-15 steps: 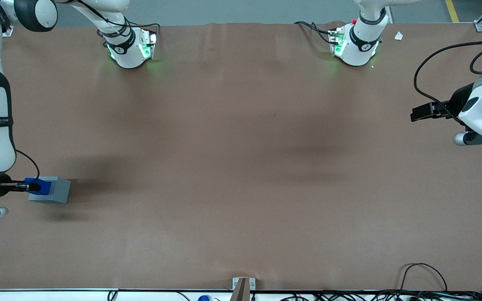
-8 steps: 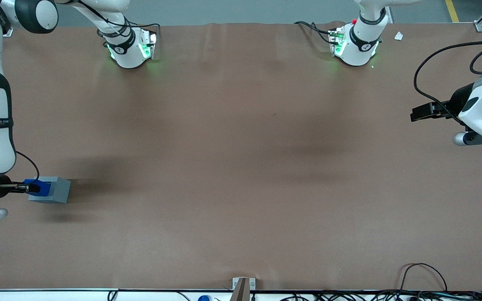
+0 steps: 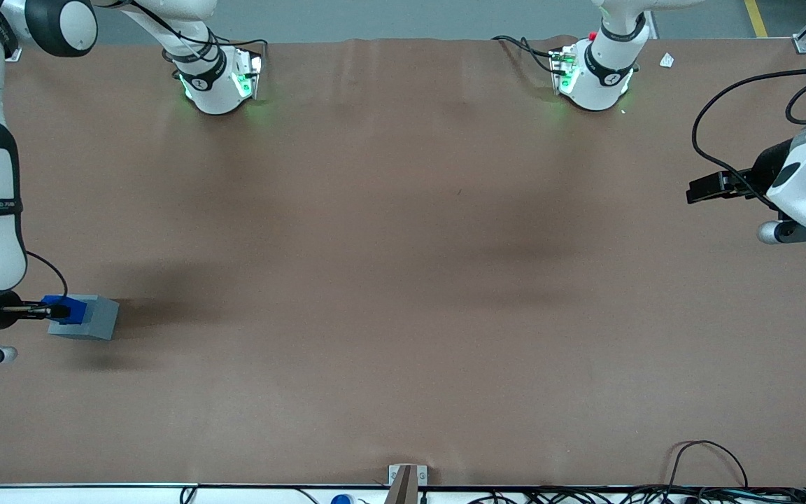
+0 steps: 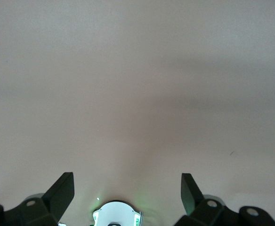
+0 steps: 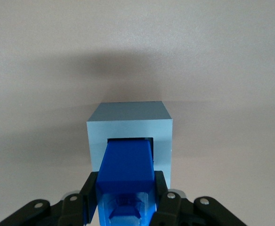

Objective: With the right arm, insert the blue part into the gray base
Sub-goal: 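Lower the blue block into the gray base's recess and press down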

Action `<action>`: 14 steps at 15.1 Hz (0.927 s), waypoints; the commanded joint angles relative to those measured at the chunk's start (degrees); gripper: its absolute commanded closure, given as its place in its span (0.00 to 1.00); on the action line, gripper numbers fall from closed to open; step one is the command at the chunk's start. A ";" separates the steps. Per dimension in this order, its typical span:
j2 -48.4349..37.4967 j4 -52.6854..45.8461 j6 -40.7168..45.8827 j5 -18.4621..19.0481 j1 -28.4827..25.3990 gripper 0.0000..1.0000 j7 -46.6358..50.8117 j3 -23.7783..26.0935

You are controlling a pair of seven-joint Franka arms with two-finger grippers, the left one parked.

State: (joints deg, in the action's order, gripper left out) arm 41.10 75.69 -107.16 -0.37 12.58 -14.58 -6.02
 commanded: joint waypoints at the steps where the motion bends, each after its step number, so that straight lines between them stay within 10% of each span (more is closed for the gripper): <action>1: 0.64 -1.24 0.98 0.37 0.96 0.96 -0.98 0.66; 3: 0.82 -1.16 0.90 0.55 1.05 0.83 -1.94 0.66; 6: 0.73 -1.07 0.46 0.11 0.96 0.00 -2.12 0.66; 14: -6.19 -1.25 4.56 0.02 -2.28 0.00 -1.33 0.74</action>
State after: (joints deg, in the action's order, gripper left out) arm 39.94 73.59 -106.29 -0.38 11.93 -15.70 -5.60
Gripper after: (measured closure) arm 0.000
